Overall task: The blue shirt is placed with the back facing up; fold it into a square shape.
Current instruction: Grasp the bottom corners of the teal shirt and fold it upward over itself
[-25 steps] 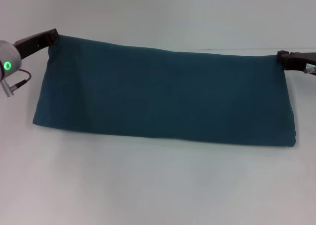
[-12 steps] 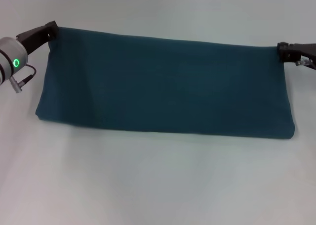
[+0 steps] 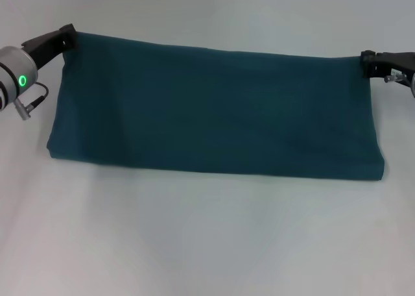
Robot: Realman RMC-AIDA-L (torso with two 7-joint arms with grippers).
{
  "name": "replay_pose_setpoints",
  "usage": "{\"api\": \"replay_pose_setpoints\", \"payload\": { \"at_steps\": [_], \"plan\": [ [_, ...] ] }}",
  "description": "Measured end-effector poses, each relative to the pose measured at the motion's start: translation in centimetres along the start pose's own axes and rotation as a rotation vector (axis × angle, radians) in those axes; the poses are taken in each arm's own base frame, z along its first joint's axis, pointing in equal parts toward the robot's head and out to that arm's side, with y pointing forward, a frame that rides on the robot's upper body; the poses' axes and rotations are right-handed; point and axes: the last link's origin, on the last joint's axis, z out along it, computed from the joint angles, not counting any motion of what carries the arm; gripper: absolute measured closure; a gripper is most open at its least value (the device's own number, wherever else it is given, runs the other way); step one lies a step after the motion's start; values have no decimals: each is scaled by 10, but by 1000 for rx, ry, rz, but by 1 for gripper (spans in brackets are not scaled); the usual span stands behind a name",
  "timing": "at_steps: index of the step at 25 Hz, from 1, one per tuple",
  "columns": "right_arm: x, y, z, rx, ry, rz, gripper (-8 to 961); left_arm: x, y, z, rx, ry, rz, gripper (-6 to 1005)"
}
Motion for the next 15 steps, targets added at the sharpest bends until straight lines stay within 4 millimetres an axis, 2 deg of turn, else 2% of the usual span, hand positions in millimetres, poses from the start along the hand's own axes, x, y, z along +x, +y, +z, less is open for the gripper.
{"api": "replay_pose_setpoints", "payload": {
  "at_steps": [11,15],
  "plan": [
    [5,1,2,26,13,-37,923,-7,13,3,-19,16,44,996],
    [4,-6,-1,66,-10,-1,748,-4,8,2,5,41,8,857]
  ]
}}
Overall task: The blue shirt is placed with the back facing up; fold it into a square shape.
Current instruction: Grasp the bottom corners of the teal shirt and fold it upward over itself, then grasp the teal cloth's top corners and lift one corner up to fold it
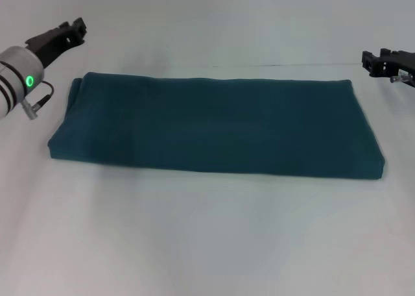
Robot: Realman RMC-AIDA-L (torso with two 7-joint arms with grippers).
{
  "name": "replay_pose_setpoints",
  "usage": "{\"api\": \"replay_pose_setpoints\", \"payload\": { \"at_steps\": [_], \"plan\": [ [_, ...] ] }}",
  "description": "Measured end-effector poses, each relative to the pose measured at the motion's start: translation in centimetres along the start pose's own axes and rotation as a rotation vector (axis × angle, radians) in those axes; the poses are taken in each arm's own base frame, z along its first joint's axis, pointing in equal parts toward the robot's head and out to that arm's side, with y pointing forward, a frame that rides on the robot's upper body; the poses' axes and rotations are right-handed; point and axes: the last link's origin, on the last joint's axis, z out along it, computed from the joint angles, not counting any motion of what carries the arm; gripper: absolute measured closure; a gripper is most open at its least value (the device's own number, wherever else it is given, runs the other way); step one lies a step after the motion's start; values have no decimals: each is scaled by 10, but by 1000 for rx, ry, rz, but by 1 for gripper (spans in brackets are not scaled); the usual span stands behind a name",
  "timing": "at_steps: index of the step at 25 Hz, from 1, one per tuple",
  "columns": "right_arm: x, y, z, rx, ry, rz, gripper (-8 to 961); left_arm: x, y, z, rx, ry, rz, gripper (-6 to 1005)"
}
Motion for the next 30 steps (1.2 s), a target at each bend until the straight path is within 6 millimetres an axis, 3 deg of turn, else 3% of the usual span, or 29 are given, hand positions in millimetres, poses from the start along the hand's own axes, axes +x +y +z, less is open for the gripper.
{"api": "replay_pose_setpoints", "payload": {
  "at_steps": [6,11,20,24,30],
  "plan": [
    [3,-6,-4,-8,-5,29,456,1,-13,-6,27,8,-7,687],
    [9,-5,-14,-119,-8,117,321,-8,-21,-19,-20,-45,2,526],
    [12,0,-53,-364,33,217,72,-17,-21,-57,-188,-114,25,193],
    [16,-5,-72,-422,55,262,66,-21,-24,-76,-254,-156,6,194],
    [19,-21,-95,-480,112,336,65,-31,-28,-87,-259,-242,27,193]
  ]
}}
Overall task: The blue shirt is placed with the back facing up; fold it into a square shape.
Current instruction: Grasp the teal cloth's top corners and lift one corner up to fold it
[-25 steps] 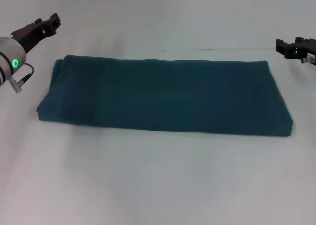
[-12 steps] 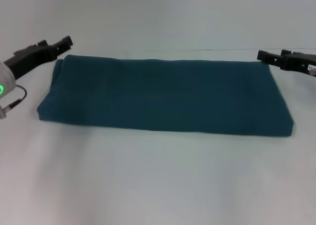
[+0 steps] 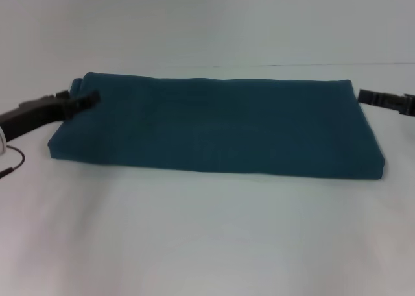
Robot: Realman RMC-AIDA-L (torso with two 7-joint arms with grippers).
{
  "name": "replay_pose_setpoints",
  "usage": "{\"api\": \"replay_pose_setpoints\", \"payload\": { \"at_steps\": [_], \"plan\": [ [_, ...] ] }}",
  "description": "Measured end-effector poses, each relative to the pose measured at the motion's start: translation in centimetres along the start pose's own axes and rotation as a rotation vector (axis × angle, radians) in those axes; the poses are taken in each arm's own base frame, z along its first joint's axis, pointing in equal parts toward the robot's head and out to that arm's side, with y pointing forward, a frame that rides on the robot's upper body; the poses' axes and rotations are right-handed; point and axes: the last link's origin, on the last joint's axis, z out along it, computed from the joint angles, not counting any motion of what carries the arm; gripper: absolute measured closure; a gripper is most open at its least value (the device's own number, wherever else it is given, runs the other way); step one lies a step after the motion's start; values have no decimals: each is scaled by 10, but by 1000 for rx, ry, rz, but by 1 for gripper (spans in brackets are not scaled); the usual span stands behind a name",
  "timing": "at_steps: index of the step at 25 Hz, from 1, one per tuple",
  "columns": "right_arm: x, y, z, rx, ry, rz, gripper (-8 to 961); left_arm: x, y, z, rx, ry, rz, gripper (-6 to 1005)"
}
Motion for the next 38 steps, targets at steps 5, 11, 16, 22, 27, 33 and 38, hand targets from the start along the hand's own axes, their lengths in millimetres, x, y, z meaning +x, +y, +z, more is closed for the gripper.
{"api": "replay_pose_setpoints", "payload": {
  "at_steps": [5,11,16,22,27,33,38],
  "plan": [
    [7,-3,-13,-20,81,37,66,-9,0,-1,4,-83,24,194],
    [9,-5,-25,-34,94,63,66,-19,-11,-18,43,-130,45,194],
    [8,-7,-26,-30,84,70,66,-27,-26,-33,108,-114,24,195],
    [6,-5,-23,-32,83,68,67,-33,-31,-35,136,-115,37,196],
    [8,-4,-21,-36,83,73,67,-36,-29,-26,140,-130,65,196],
    [12,-5,-22,-33,83,82,68,-39,-28,-21,148,-155,92,197],
    [14,-4,-20,-37,83,77,68,-40,-27,-17,145,-171,102,198]
  ]
}}
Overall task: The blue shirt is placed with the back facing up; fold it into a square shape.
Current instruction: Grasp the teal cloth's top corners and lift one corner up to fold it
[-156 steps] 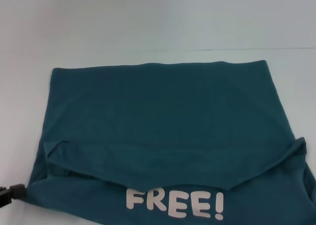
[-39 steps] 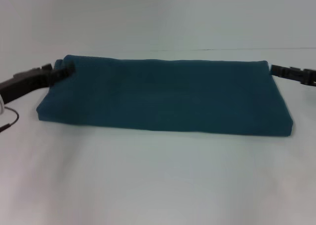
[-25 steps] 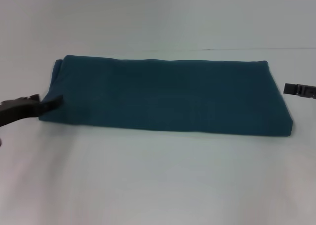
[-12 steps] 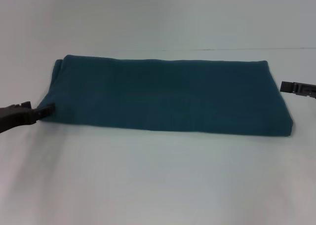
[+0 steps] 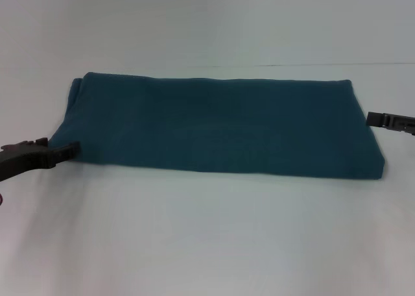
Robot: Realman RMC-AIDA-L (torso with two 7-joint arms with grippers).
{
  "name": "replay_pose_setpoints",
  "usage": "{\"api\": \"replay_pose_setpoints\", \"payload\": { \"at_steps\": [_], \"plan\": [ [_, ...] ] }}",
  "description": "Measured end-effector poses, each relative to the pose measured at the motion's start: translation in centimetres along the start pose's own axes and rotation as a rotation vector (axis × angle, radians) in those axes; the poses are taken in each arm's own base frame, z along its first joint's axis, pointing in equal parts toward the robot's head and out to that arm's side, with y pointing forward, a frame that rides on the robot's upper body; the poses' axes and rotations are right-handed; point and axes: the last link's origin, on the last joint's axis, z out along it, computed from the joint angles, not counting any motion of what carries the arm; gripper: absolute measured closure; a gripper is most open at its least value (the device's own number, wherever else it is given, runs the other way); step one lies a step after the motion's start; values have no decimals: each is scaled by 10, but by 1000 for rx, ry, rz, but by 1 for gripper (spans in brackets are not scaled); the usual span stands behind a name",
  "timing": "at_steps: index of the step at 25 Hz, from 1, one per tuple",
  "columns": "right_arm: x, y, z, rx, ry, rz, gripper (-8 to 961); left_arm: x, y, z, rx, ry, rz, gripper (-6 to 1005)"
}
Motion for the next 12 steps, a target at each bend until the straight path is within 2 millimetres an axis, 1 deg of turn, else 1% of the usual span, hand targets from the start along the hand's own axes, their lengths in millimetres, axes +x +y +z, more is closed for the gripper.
{"api": "replay_pose_setpoints", "payload": {
  "at_steps": [12],
  "plan": [
    [0,-1,1,6,-4,-4,69,3,-2,4,34,2,17,200]
  ]
}}
